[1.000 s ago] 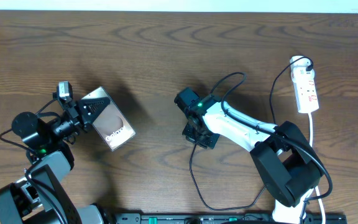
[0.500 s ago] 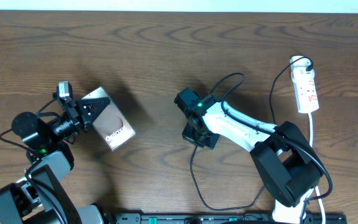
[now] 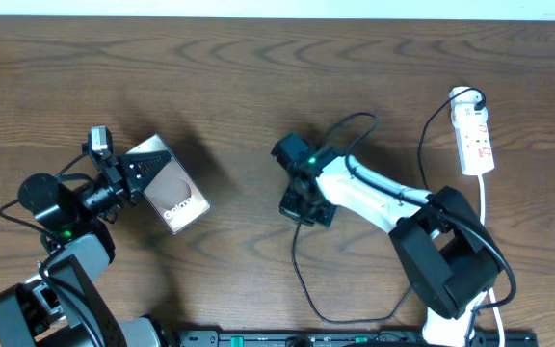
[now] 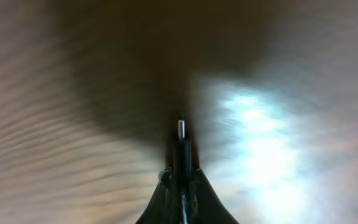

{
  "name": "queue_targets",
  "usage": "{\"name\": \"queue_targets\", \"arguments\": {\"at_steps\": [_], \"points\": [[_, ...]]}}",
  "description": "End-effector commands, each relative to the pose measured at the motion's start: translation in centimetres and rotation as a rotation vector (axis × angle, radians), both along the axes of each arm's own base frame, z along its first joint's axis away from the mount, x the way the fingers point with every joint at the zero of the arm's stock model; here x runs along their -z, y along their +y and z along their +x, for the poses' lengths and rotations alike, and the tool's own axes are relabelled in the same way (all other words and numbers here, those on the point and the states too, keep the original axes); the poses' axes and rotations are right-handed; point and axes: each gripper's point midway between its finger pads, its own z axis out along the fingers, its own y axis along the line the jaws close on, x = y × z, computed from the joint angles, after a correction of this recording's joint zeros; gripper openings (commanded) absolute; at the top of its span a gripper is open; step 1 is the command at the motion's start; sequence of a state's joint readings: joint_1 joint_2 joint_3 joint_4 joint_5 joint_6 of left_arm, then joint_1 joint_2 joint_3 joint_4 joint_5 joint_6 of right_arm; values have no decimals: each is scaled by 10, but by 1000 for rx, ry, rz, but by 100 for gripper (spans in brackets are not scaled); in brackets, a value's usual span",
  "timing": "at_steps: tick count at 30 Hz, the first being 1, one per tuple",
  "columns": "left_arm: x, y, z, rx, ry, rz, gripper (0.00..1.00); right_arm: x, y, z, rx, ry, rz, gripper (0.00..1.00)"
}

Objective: Plug charger to phone and switch on socket
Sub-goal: 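Lift the connector with the right gripper and carry it toward the phone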

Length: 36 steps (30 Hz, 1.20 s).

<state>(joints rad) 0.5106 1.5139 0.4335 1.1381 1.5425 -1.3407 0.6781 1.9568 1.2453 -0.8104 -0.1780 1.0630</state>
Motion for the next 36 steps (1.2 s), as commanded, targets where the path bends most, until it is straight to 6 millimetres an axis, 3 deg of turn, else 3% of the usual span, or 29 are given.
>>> {"name": "queue_targets", "arguments": {"at_steps": [1,5,10,14,18,23,31,36], "points": [[-8,1,-1,14,-40,23,7,-17,11,17,-162,15,207,1],[-8,1,-1,14,-60,36,8,-48,22,35,-332,-29,472,1],[-8,0,-2,23,-90,56,8,-101,31,53,-537,-184,843,1],[-8,0,-2,23,-109,68,8,-147,32,50,-739,-389,1159,1],[-8,0,-2,23,-111,69,8,-150,29,38,-836,-449,1194,1],[-8,-3,-3,33,-111,69,7,-150,37,5,-976,-449,1231,1],[-8,-23,-5,98,-114,66,8,-157,75,-53,-1092,-368,1373,1],[-10,-26,-5,103,-136,77,7,-174,92,-71,-1102,-387,1515,1]]}}
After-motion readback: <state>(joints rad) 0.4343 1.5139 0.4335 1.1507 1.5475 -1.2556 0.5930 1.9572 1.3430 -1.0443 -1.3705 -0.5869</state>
